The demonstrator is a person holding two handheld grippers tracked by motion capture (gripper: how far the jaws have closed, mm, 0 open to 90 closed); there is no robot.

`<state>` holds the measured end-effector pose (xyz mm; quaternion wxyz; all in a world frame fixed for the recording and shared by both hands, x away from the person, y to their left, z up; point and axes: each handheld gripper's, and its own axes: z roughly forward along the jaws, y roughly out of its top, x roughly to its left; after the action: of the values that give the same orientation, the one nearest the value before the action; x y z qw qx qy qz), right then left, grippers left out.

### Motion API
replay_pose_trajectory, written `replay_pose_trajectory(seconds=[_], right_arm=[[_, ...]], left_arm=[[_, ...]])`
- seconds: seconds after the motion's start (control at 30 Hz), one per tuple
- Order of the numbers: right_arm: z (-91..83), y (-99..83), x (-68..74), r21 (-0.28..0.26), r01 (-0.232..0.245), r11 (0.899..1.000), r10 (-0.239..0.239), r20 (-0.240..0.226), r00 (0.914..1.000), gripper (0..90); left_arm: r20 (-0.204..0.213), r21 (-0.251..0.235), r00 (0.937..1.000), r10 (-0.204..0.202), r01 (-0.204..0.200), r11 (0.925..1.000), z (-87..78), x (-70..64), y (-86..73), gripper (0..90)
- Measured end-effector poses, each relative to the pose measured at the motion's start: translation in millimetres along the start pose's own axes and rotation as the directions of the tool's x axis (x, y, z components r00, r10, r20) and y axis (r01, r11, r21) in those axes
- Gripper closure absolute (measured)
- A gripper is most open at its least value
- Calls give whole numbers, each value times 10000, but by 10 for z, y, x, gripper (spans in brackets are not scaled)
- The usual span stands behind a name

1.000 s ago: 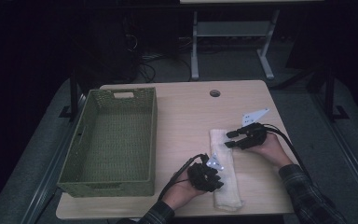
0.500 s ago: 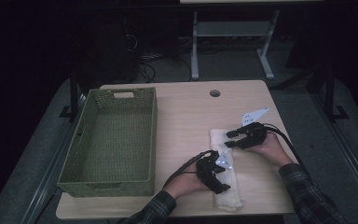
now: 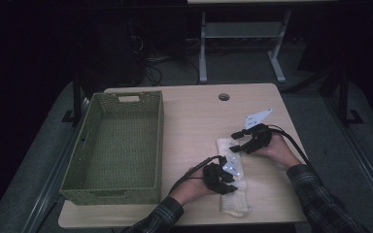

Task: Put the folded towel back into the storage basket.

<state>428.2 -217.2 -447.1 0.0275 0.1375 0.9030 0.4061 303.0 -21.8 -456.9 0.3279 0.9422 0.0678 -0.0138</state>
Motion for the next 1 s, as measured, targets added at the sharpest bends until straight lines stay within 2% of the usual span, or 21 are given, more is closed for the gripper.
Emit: replay_pose_trajectory(seconds=[0.1, 0.23, 0.43, 0.5, 0.6, 0.63, 0.7, 0.87, 1.0], right_arm=[[60, 24, -26, 168, 75, 9998, -74, -68, 9999, 364], [178, 41, -70, 556, 265, 9981, -250, -274, 9993, 356], [298, 44, -146, 759, 469, 9960, -436, -446, 9981, 343], [320, 49, -153, 883, 377, 9954, -326, -584, 9978, 343], [380, 50, -173, 1128, 656, 9914, -580, -701, 9959, 340], [386, 46, -174, 1042, 786, 9914, -718, -677, 9951, 349], [376, 47, -154, 1060, 671, 9921, -587, -810, 9950, 411], [348, 49, -120, 1169, 870, 9893, -751, -1032, 9918, 582], [336, 41, -117, 1233, 715, 9898, -541, -1390, 9888, 725]], left_arm=[[212, 49, 9998, -59, 58, 10000, -11, 6, -6, 795], [385, 108, 9993, 14, -18, 9999, -24, 13, -14, 803], [405, 121, 9992, 36, -41, 9999, -25, 15, -14, 801], [407, 115, 9992, 9, -14, 9999, -25, 16, -15, 801], [451, 89, 9990, -62, 58, 9999, -22, 19, -16, 801], [453, 90, 9990, -65, 61, 9999, -23, 22, -17, 801], [455, 66, 9989, -108, 105, 9999, -21, 23, -18, 801], [446, 84, 9989, -153, 149, 9999, -21, 24, -15, 802], [463, 135, 9988, -188, 182, 9997, -23, 29, -11, 804]])
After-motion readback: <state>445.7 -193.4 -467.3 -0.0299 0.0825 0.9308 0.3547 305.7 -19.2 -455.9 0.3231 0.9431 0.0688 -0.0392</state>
